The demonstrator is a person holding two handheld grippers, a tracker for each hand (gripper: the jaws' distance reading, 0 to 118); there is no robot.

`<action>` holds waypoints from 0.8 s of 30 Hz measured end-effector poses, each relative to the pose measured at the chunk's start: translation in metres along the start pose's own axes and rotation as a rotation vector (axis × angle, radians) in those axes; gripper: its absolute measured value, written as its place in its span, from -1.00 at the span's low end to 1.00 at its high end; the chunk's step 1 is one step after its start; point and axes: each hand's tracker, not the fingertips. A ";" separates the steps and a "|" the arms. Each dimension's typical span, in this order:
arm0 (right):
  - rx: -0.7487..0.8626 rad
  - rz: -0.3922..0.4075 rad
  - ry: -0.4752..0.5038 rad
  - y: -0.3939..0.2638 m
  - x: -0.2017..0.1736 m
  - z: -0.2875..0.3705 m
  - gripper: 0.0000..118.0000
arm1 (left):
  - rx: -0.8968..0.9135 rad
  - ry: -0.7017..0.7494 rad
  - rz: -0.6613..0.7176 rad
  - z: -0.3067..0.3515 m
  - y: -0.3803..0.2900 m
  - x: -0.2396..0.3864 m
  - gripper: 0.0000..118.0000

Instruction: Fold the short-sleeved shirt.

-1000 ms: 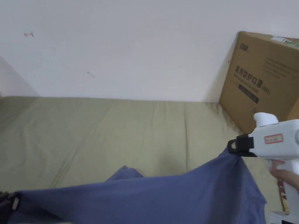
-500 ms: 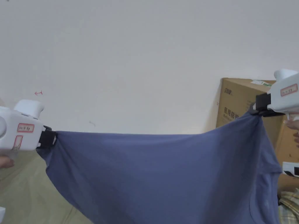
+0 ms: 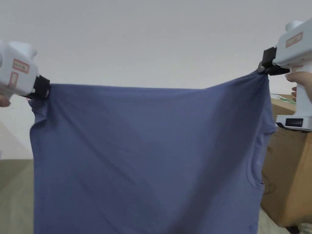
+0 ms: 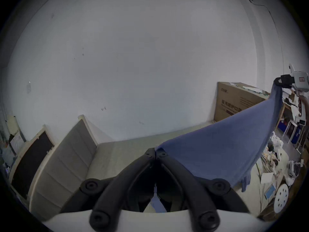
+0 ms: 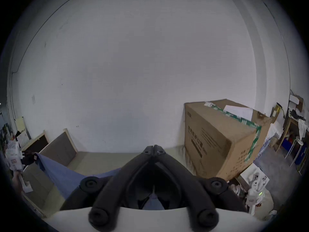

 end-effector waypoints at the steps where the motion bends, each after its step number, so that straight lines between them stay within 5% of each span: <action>1: 0.008 0.003 -0.005 0.004 -0.003 -0.010 -1.00 | 0.014 0.014 0.002 -0.007 0.007 -0.002 -1.00; 14: 0.100 0.101 -0.066 0.012 -0.033 -0.110 -1.00 | 0.059 0.142 -0.058 -0.104 0.014 0.000 -1.00; 19: -0.059 0.096 -0.104 -0.096 -0.022 -0.152 -1.00 | -0.082 0.097 0.005 -0.159 -0.060 0.015 -1.00; 24: -0.430 0.081 -0.098 -0.272 0.004 -0.186 -1.00 | -0.344 0.044 0.029 -0.195 -0.200 0.038 -1.00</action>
